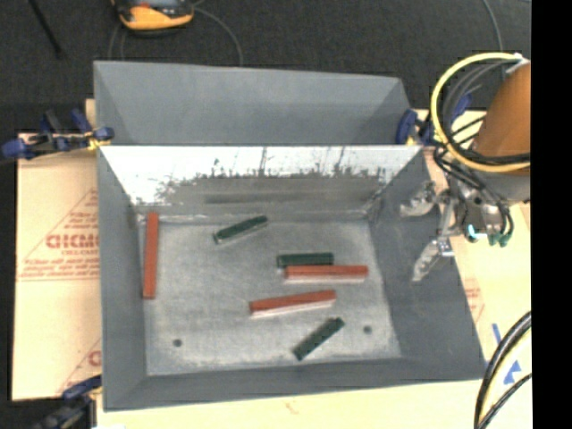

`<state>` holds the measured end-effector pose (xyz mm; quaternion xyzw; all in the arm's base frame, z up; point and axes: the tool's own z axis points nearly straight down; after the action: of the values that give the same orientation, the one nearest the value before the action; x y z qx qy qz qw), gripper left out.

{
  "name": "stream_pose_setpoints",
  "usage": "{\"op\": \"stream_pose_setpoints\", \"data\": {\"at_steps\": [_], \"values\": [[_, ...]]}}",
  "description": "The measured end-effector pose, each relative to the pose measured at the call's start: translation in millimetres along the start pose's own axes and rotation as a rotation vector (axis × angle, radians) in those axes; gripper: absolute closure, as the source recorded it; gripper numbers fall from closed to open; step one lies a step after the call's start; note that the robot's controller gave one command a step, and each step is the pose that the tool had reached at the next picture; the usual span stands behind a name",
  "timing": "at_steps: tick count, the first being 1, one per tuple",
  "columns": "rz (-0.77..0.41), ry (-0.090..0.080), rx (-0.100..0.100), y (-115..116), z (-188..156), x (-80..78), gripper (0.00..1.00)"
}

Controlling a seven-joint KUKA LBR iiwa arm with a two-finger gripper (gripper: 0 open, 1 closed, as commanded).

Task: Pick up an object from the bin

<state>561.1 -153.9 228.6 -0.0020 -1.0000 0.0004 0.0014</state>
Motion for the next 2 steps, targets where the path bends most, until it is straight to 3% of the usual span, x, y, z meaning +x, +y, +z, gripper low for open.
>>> {"op": "stream_pose_setpoints", "data": {"at_steps": [1, 2], "values": [[-0.004, -0.008, 0.001, 1, -4, -1.7, 0.00], [-0.035, -0.012, 0.002, 30, 72, -28.2, 0.00]]}}
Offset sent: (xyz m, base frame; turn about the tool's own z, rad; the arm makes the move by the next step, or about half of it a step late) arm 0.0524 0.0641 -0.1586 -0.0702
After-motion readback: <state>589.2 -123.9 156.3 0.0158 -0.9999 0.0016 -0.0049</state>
